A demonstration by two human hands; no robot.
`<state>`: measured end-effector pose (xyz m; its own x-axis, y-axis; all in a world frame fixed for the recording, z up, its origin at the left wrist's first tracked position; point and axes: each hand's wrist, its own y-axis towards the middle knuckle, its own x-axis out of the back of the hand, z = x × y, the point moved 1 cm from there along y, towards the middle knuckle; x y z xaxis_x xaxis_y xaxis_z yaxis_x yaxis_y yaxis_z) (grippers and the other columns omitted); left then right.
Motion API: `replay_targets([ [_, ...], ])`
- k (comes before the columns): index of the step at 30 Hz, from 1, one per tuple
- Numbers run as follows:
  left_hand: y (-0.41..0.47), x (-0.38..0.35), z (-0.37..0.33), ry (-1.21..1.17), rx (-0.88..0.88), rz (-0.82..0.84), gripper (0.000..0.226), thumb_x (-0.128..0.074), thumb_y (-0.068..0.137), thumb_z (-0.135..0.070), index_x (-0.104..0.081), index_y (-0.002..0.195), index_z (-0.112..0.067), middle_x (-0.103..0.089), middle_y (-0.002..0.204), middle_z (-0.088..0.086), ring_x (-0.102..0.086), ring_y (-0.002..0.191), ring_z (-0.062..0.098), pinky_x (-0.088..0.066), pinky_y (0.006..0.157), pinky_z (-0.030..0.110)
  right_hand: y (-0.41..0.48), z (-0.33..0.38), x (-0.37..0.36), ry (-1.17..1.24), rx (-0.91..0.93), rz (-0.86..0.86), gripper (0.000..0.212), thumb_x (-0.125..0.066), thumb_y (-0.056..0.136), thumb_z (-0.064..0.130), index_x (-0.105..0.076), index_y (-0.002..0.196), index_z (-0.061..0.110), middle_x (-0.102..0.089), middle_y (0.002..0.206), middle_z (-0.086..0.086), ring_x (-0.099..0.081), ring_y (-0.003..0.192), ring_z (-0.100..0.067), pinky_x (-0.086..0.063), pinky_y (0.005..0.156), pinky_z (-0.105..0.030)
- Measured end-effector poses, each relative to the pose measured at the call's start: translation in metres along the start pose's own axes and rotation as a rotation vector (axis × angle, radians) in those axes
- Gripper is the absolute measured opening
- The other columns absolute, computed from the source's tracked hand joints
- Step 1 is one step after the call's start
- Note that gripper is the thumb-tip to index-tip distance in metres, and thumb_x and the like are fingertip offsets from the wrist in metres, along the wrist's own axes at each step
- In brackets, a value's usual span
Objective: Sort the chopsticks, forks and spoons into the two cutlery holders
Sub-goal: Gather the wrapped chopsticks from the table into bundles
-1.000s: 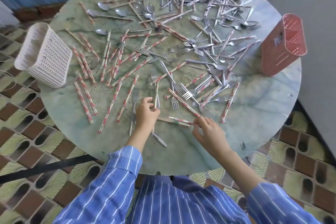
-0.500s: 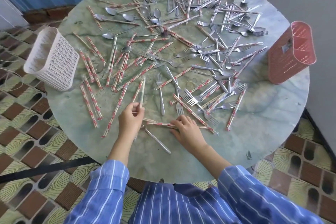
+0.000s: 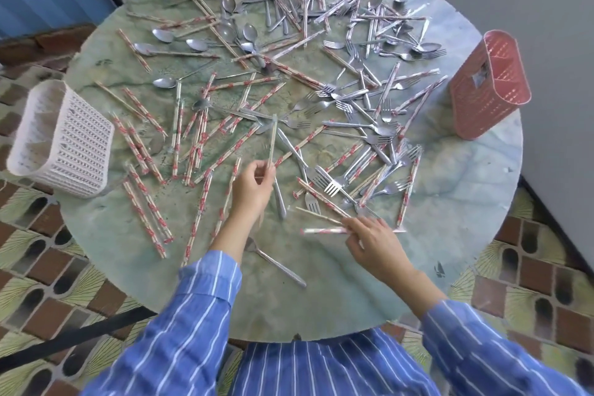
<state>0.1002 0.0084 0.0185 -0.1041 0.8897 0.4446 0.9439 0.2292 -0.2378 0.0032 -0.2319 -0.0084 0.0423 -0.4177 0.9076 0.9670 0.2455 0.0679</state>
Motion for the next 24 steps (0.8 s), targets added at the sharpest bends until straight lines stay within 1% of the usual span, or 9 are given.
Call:
replay_targets([
  [2, 0.014, -0.007, -0.009, 0.080, -0.038, 0.033, 0.015, -0.065, 0.089, -0.023, -0.066, 0.097, -0.010, -0.070, 0.089, 0.004, -0.063, 0.078, 0.018, -0.051, 0.080, 0.028, 0.001, -0.003, 0.004, 0.052, -0.121, -0.027, 0.030, -0.042, 0.080, 0.026, -0.067, 0.089, 0.012, -0.062, 0.078, -0.004, -0.061, 0.070, -0.031, -0.042, 0.059, -0.031],
  [4, 0.027, -0.014, -0.017, 0.169, -0.058, 0.078, 0.014, -0.069, 0.086, -0.021, -0.068, 0.095, -0.010, -0.068, 0.087, 0.000, -0.060, 0.077, 0.014, -0.043, 0.072, 0.021, 0.006, 0.000, 0.001, 0.071, -0.240, -0.051, 0.018, -0.052, 0.080, 0.023, -0.066, 0.084, 0.013, -0.059, 0.076, -0.004, -0.060, 0.067, -0.032, -0.037, 0.052, -0.028],
  [6, 0.039, -0.021, -0.023, 0.278, -0.108, 0.099, 0.012, -0.071, 0.083, -0.019, -0.069, 0.091, -0.010, -0.067, 0.084, 0.002, -0.060, 0.077, 0.016, -0.038, 0.067, 0.022, 0.012, 0.003, -0.006, 0.098, -0.307, -0.067, 0.011, -0.065, 0.081, 0.020, -0.069, 0.090, 0.015, -0.058, 0.080, -0.005, -0.062, 0.067, -0.033, -0.039, 0.051, -0.027],
  [8, 0.050, -0.027, -0.024, 0.390, -0.155, 0.107, 0.010, -0.071, 0.082, -0.017, -0.068, 0.087, -0.009, -0.067, 0.083, 0.006, -0.059, 0.077, 0.021, -0.034, 0.064, 0.025, 0.018, 0.006, -0.013, 0.138, -0.357, -0.065, 0.017, -0.074, 0.082, 0.021, -0.071, 0.097, 0.015, -0.059, 0.089, -0.006, -0.063, 0.070, -0.033, -0.044, 0.052, -0.031],
  [11, 0.060, -0.034, -0.023, 0.512, -0.139, 0.139, 0.011, -0.071, 0.083, -0.018, -0.065, 0.083, -0.009, -0.068, 0.082, 0.006, -0.057, 0.074, 0.023, -0.034, 0.063, 0.026, 0.024, 0.009, -0.018, 0.139, -0.372, -0.091, 0.019, -0.078, 0.078, 0.021, -0.071, 0.094, 0.013, -0.060, 0.091, -0.007, -0.064, 0.071, -0.032, -0.048, 0.054, -0.033],
  [16, 0.063, -0.031, -0.022, 0.623, -0.201, 0.145, 0.008, -0.071, 0.083, -0.013, -0.064, 0.086, -0.010, -0.068, 0.086, 0.008, -0.051, 0.072, 0.021, -0.032, 0.062, 0.028, 0.029, 0.011, -0.023, 0.114, -0.415, -0.050, 0.015, -0.073, 0.080, 0.017, -0.064, 0.082, 0.007, -0.058, 0.084, -0.008, -0.062, 0.076, -0.035, -0.045, 0.054, -0.035],
  [20, 0.066, -0.022, -0.014, 0.639, -0.221, 0.188, 0.012, -0.065, 0.081, -0.009, -0.064, 0.093, -0.007, -0.070, 0.089, 0.012, -0.063, 0.084, 0.032, -0.044, 0.067, 0.033, 0.021, 0.009, -0.015, 0.172, -0.478, 0.038, 0.011, -0.064, 0.082, 0.016, -0.060, 0.091, 0.013, -0.062, 0.093, -0.005, -0.060, 0.089, -0.030, -0.044, 0.062, -0.035],
  [22, 0.065, -0.016, -0.010, 0.696, -0.208, 0.242, 0.018, -0.062, 0.082, -0.010, -0.066, 0.099, -0.007, -0.069, 0.096, 0.013, -0.062, 0.094, 0.032, -0.044, 0.074, 0.034, 0.011, 0.006, -0.009, 0.200, -0.467, 0.115, 0.020, -0.060, 0.085, 0.017, -0.061, 0.104, 0.017, -0.064, 0.099, -0.003, -0.059, 0.096, -0.025, -0.046, 0.069, -0.035],
  [24, 0.062, -0.009, -0.005, 0.692, -0.177, 0.302, 0.018, -0.063, 0.082, -0.011, -0.069, 0.099, -0.006, -0.070, 0.095, 0.012, -0.062, 0.091, 0.028, -0.041, 0.072, 0.031, 0.003, 0.003, -0.002, 0.254, -0.446, 0.156, 0.025, -0.060, 0.086, 0.014, -0.063, 0.111, 0.017, -0.066, 0.095, -0.001, -0.058, 0.093, -0.022, -0.047, 0.074, -0.034],
])
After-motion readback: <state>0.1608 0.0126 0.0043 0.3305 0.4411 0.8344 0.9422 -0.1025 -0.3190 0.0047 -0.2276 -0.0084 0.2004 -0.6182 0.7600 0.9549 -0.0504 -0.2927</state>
